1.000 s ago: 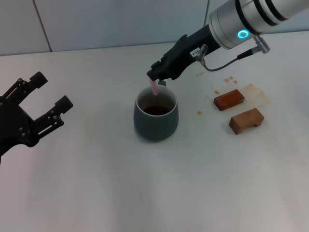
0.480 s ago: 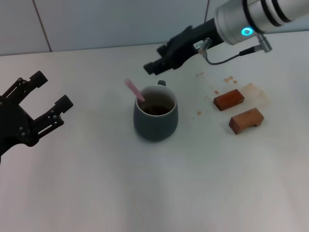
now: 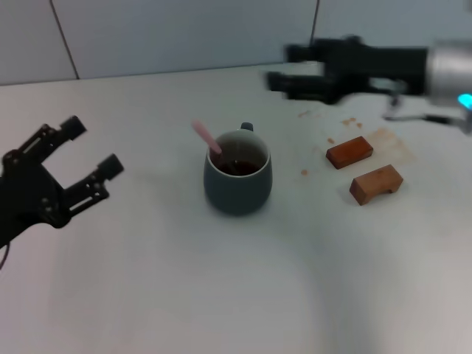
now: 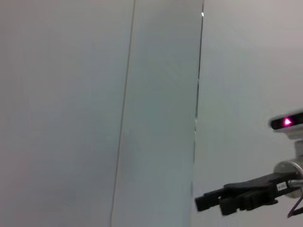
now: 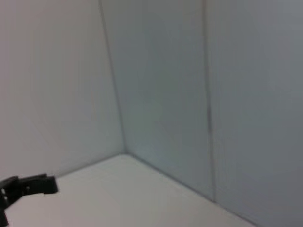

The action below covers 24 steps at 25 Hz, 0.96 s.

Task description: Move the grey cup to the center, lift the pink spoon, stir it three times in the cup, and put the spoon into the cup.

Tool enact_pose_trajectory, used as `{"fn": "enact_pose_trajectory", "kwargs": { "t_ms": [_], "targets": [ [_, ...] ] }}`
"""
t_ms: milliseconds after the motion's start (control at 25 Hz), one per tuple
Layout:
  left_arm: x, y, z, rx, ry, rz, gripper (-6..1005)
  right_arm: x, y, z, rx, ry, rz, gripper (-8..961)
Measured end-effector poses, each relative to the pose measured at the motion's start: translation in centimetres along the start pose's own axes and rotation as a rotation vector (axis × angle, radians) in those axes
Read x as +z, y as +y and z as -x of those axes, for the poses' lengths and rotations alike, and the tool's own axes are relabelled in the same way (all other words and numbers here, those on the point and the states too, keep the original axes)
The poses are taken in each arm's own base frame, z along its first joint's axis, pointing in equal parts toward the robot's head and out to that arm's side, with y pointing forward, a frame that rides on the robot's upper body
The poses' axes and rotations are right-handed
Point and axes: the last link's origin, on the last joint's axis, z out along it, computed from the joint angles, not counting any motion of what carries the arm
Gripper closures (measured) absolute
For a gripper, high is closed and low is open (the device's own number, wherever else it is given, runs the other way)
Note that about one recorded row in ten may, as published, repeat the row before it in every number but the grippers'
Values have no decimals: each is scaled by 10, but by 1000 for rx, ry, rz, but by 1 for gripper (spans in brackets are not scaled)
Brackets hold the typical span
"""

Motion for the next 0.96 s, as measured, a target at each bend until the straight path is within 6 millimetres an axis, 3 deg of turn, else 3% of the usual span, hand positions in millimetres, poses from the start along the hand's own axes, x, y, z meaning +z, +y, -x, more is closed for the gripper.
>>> {"fn": "enact_pose_trajectory", "kwargs": {
  "t_ms": [120,280,440,720,960],
  "targets": [
    [6,-2,3,5,-61,43,140,-32,-8,-34,28,-17,-19,271],
    [12,-14,-1,0,-170,106,140,-74,-8,-63,76,53,85,271],
    [20,-32,-13,-19,-300,165,140,-92,-8,-68,83,115,131,271],
    [39,-57,-37,-16,-503,224,140,-94,-19,-66,71,256,137,271],
    [43,-61,-40,-22,-554,233,140,-91,-21,-63,42,258,125,271]
  ]
}}
